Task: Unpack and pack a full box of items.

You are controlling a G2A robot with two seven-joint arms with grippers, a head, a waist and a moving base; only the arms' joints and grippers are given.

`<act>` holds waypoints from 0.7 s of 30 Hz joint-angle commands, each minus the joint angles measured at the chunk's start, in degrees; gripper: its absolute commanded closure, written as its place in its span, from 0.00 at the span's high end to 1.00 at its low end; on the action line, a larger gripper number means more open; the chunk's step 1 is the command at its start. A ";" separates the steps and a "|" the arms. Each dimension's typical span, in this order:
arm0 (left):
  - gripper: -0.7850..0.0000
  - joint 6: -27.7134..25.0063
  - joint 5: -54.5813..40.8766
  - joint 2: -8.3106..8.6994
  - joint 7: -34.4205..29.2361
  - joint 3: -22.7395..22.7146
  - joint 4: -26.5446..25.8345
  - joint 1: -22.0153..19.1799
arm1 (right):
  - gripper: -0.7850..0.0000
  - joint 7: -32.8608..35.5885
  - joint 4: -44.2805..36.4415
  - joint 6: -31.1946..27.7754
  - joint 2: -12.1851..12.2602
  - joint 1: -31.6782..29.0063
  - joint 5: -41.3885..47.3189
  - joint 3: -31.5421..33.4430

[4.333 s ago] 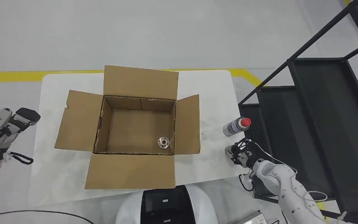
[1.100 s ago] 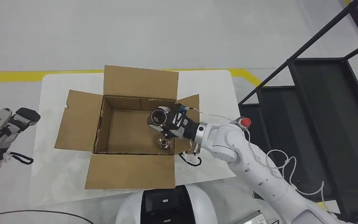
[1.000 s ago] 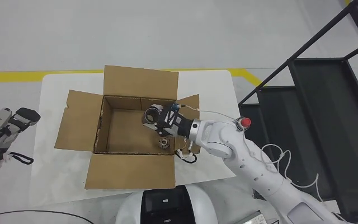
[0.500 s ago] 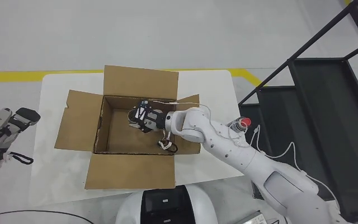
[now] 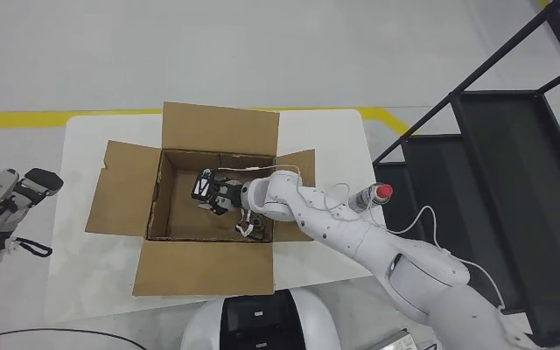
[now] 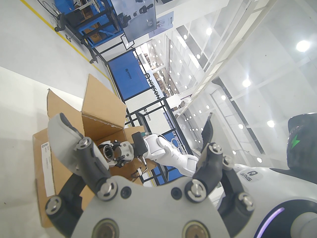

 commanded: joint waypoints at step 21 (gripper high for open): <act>1.00 0.00 0.00 0.00 0.00 0.00 0.00 0.00 | 1.00 -4.77 9.94 -6.01 -6.41 3.56 -1.46 -0.72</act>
